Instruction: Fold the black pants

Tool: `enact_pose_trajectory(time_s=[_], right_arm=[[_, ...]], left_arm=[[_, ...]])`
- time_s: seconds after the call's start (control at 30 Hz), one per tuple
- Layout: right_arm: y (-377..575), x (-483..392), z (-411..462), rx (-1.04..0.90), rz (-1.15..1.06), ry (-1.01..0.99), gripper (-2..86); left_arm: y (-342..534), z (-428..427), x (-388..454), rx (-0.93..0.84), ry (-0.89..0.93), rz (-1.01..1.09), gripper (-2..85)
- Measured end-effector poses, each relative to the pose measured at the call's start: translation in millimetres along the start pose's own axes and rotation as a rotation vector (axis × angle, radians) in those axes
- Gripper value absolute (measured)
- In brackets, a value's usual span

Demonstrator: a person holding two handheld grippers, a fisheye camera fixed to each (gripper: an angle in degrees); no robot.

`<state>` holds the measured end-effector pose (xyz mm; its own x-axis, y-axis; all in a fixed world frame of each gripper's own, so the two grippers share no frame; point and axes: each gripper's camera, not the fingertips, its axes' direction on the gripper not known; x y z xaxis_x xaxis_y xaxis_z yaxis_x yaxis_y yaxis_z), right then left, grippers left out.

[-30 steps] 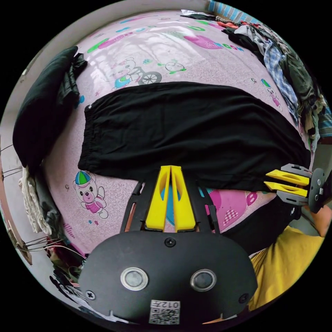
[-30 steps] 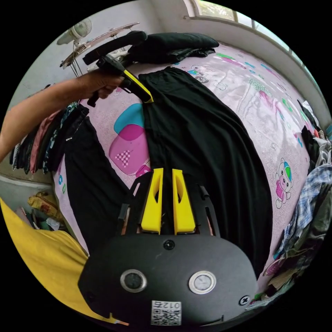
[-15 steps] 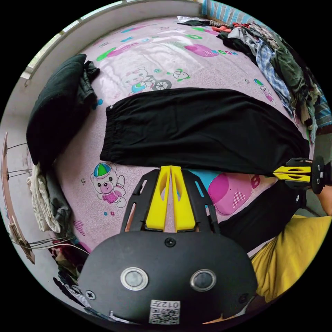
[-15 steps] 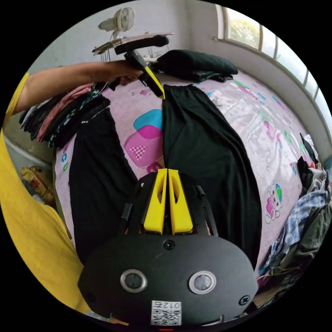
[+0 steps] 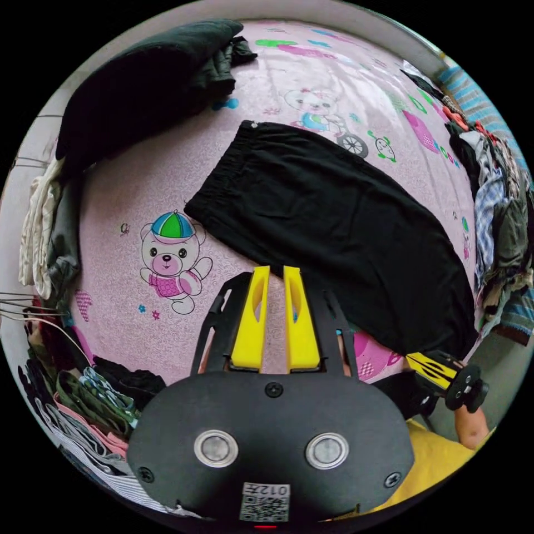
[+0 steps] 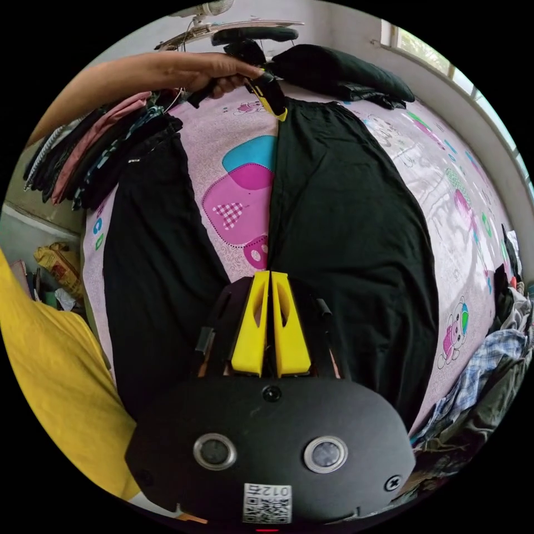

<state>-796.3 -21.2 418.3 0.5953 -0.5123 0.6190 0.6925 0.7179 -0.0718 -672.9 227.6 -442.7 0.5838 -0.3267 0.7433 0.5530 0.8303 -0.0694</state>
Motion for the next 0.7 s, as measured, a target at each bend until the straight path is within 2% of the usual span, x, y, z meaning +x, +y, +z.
enact_pose_trajectory(time_s=[0.13,0.23,0.33,0.43,0.57,0.6,0.7], right_arm=[[8,-18,-3,0.021,-0.098,0.108,0.4],[18,-39,-4,0.048,-0.184,0.278,0.3],[34,-49,-23,0.143,-0.167,0.322,0.1],[60,-36,-48,0.205,-0.011,0.221,0.0],[124,27,-69,0.164,0.410,0.083,0.2],[147,44,-71,0.130,0.520,0.057,0.4],[200,60,-77,0.077,0.664,0.011,0.7]], left_arm=[[4,-6,1,0.006,-0.112,-0.003,1.7],[15,-13,-12,-0.004,-0.211,-0.137,0.9],[35,-37,5,0.100,-0.123,-0.112,0.6],[52,-49,70,0.158,-0.032,0.093,0.5],[78,-31,179,0.088,0.050,0.391,0.4],[83,-27,192,0.076,0.059,0.420,0.4],[106,-18,235,0.034,0.155,0.485,0.4]])
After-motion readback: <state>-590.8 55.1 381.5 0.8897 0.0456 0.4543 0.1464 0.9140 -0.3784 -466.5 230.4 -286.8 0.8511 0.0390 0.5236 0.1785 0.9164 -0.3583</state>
